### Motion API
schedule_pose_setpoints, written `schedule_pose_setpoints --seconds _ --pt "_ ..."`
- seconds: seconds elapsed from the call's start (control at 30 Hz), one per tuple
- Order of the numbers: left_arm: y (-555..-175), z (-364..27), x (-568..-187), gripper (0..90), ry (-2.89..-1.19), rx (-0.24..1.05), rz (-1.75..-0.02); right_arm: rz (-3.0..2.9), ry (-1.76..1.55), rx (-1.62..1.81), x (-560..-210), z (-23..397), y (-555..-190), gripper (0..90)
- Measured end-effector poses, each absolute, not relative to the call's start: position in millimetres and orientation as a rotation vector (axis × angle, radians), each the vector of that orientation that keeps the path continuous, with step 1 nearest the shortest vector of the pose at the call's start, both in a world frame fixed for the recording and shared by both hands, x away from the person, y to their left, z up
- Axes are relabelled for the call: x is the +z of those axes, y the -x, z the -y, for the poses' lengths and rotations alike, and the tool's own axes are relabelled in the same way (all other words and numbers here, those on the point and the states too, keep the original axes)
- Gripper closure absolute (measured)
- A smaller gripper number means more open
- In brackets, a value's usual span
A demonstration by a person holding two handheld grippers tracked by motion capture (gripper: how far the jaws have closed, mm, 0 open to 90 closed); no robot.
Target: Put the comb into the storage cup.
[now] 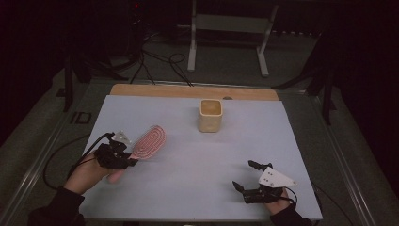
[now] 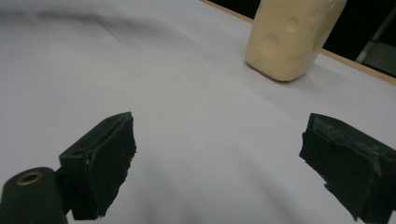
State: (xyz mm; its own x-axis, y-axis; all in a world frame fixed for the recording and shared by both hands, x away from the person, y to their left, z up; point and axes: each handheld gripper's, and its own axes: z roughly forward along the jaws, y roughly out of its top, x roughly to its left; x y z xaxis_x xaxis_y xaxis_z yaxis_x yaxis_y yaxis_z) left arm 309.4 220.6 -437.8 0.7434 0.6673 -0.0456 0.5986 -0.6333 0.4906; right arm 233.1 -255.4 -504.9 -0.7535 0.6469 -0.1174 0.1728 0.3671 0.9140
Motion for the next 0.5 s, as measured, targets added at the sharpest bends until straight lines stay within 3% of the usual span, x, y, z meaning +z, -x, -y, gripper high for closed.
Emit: schedule_pose_setpoints --seconds 0.5 --pt "-316.4 -197.6 -425.2 69.8 -2.376 0.265 -0.929 -2.169 -0.714 1.374 -504.8 255.7 -233.3 9.4"
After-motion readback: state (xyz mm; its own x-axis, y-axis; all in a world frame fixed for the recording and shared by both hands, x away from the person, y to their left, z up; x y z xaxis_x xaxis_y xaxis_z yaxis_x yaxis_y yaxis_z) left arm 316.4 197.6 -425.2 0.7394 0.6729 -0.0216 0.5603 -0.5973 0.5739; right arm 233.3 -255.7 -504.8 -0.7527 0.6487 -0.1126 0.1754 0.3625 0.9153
